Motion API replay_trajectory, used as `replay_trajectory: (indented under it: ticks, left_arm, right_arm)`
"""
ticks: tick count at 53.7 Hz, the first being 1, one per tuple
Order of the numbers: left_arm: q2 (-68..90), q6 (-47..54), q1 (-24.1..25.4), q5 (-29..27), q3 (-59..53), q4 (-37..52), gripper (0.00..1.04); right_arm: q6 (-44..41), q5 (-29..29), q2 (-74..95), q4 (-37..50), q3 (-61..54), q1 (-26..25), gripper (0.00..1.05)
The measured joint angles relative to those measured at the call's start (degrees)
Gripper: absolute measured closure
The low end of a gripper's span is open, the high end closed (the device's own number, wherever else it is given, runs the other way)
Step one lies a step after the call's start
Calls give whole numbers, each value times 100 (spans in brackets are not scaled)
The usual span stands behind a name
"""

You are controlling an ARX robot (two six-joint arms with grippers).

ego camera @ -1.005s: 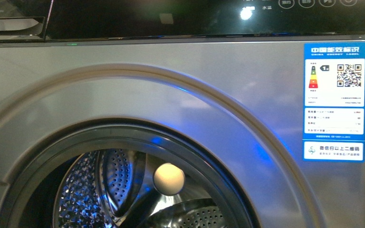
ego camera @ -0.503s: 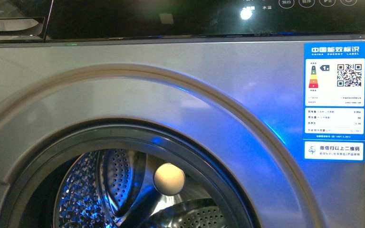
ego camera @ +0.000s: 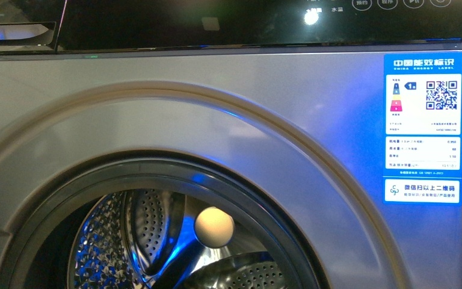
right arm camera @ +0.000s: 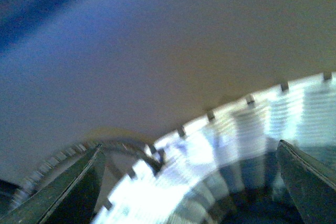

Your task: Put clothes into washing machine

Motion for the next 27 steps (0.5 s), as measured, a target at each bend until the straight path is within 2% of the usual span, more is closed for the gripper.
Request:
replay_trajectory:
  ticks: [4,9,18,27]
  left_arm:
    - [0,0,0,0,0,0,7]
    - [0,0,0,0,0,0,7]
    - [-2,0,0,0,0,0,7]
    - [-4,0,0,2,0,0,7]
  right_arm:
    - [-1246,361,673,-509,-103,-129,8]
    - [-2181,935,1714,-11,-240,-179,8]
    - [-2520,1681,3427,1158,-210,-109,8]
    - [-2514,1928,4699,2114,70,61,8]
